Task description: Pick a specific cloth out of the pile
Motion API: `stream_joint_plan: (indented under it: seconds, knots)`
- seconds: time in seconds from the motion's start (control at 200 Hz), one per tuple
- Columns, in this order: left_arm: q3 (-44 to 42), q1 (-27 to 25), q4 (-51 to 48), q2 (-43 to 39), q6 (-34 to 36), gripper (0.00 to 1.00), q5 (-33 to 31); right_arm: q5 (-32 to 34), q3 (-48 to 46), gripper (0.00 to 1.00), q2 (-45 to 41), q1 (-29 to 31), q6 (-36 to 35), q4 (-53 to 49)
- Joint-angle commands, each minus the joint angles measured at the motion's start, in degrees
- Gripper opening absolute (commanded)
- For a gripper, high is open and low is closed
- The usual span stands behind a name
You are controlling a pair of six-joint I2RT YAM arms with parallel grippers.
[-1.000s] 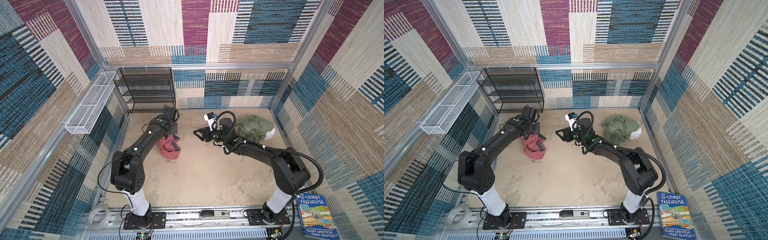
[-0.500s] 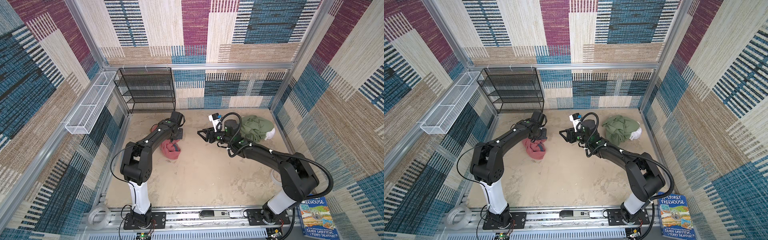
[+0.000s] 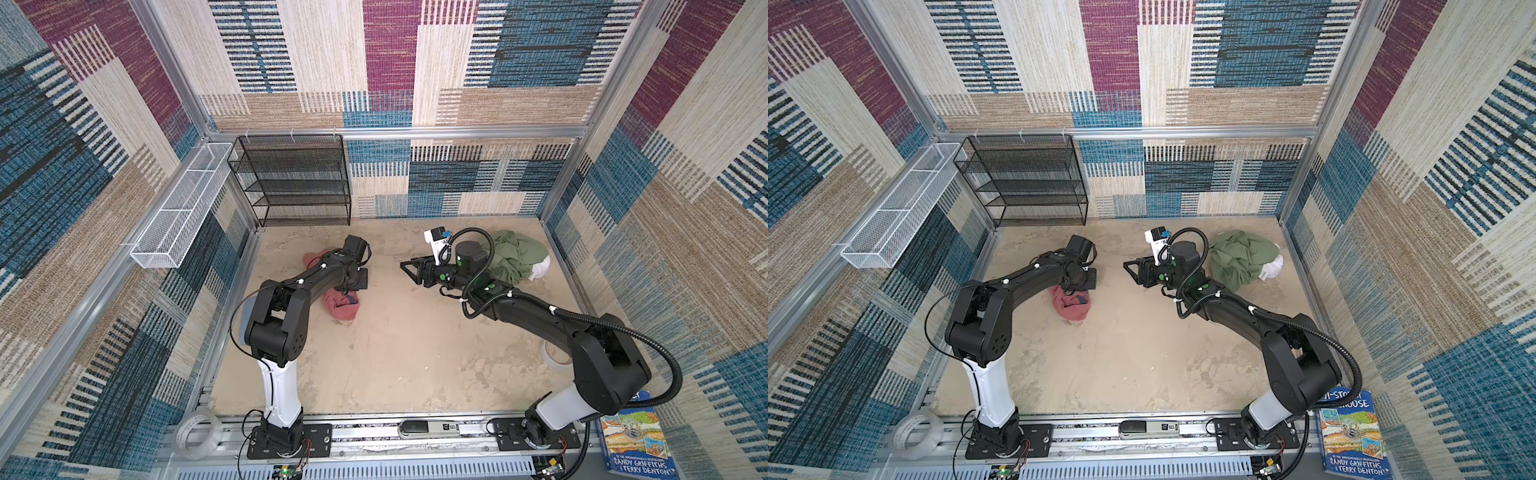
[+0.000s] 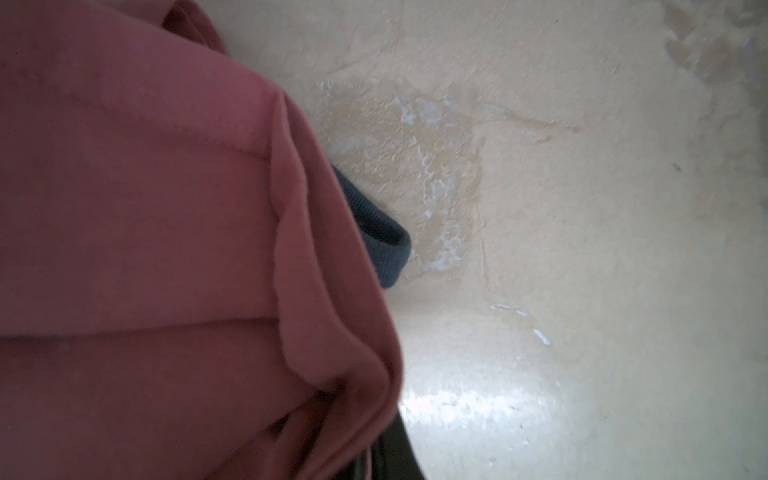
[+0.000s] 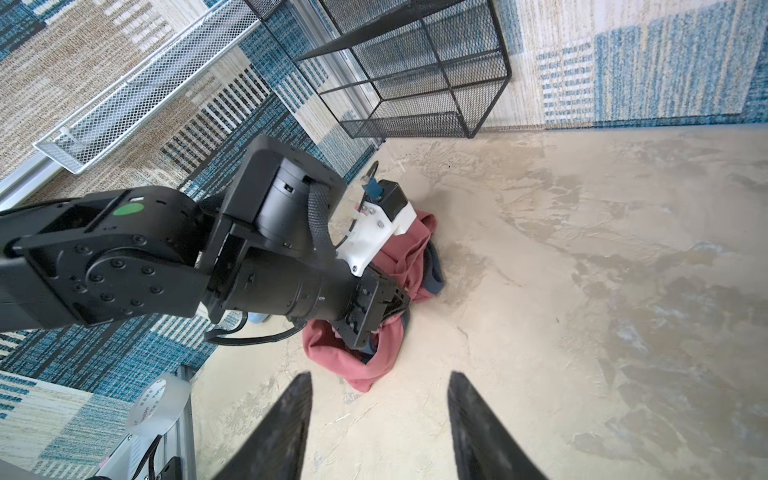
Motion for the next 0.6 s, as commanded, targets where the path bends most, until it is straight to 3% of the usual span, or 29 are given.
stream_joint_plan:
  seconds: [0.0,0.245,0.411,0.596]
  knots:
    - [-0.6,0.0,1.1,-0.1,-2.4,0.0,2.2,1.3,-0.5,0.55,-1.2,0.0,0.7,0.5]
    - [-2.4,0.0,2.2,-3.2,-3.1,0.0,2.8,1.6,-1.1,0.55,-2.9,0.1,1.0,0.4]
    - [-3.2,0.0,2.4,-5.6,-3.8,0.23,4.0,1.7,-1.1,0.55,-3.7,0.0,1.0,-0.1]
    - [-3.9,0.0,2.3,-10.5,-4.5,0.27,6.0,2.4,-1.2,0.56,-4.6,0.0,1.2,-0.6]
